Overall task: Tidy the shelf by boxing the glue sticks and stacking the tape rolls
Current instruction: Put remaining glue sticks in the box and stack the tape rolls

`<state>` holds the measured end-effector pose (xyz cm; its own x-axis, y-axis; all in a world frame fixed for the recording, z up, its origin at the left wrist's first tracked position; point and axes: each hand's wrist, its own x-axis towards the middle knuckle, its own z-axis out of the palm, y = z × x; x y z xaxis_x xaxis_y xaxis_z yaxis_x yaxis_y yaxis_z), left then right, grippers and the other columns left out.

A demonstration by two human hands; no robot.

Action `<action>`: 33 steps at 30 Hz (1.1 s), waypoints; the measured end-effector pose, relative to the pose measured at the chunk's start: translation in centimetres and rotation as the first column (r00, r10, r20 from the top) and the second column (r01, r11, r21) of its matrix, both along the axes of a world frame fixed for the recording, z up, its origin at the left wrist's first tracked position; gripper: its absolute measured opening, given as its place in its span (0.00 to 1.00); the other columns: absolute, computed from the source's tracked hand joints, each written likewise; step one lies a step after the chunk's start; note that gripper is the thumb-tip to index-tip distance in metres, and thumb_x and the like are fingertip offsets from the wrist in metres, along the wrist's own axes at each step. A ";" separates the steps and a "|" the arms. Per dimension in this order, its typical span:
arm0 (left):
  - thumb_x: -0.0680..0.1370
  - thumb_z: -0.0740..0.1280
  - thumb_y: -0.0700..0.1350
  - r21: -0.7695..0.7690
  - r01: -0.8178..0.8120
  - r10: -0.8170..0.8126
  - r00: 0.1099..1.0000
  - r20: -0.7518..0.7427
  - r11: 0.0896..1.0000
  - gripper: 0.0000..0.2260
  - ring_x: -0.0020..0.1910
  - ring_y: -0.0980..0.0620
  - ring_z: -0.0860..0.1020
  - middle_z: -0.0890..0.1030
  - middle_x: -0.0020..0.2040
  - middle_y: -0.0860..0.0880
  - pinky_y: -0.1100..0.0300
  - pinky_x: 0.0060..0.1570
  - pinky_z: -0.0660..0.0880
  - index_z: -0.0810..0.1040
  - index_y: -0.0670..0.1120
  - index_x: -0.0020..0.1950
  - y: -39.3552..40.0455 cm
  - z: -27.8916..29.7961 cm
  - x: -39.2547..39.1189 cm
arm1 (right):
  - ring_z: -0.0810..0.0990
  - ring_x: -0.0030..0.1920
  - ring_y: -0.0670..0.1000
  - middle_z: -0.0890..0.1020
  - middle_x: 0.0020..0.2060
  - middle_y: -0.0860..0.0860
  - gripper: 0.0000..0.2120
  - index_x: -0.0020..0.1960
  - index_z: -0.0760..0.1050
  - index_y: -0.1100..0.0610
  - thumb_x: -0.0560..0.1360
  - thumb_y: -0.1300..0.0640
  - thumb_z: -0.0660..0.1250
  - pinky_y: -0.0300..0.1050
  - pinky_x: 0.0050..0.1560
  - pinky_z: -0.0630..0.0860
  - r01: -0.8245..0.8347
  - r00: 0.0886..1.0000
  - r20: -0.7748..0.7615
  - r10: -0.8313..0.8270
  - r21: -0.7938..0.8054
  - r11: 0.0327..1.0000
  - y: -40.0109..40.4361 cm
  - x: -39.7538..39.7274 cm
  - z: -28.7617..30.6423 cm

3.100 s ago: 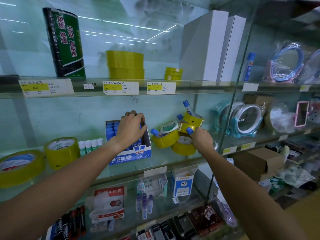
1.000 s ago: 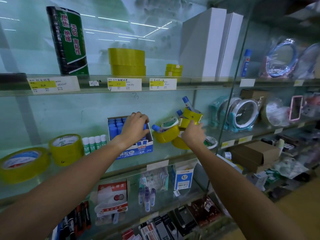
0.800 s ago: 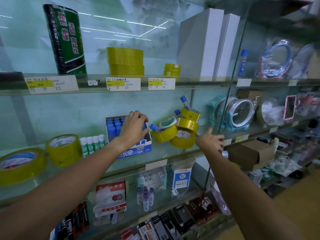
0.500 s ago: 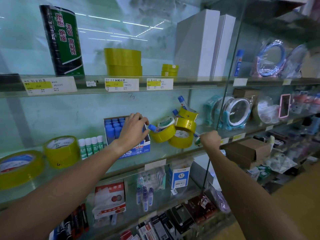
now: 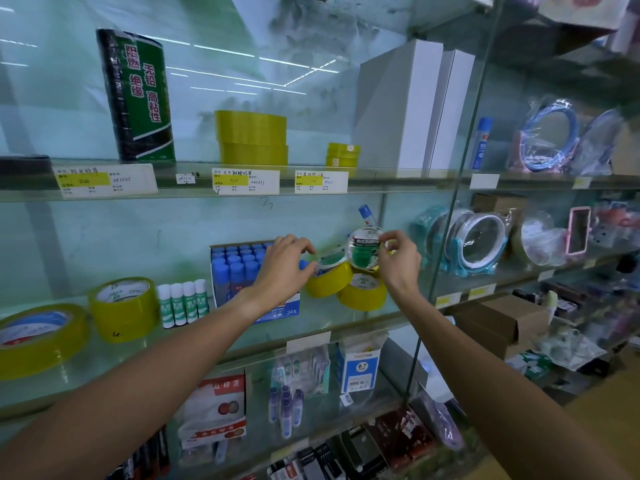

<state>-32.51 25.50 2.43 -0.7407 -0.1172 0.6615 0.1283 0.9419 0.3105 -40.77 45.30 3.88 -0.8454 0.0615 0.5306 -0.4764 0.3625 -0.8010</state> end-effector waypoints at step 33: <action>0.66 0.76 0.58 0.416 -0.509 0.624 0.754 -0.207 0.753 0.41 0.62 0.44 0.73 0.67 0.61 0.45 0.49 0.61 0.73 0.65 0.40 0.71 -22.8 -1.1 27.0 | 0.85 0.41 0.61 0.84 0.43 0.62 0.15 0.52 0.75 0.56 0.69 0.69 0.69 0.59 0.43 0.83 -0.781 0.500 0.267 0.824 -0.273 0.562 -35.7 25.0 0.9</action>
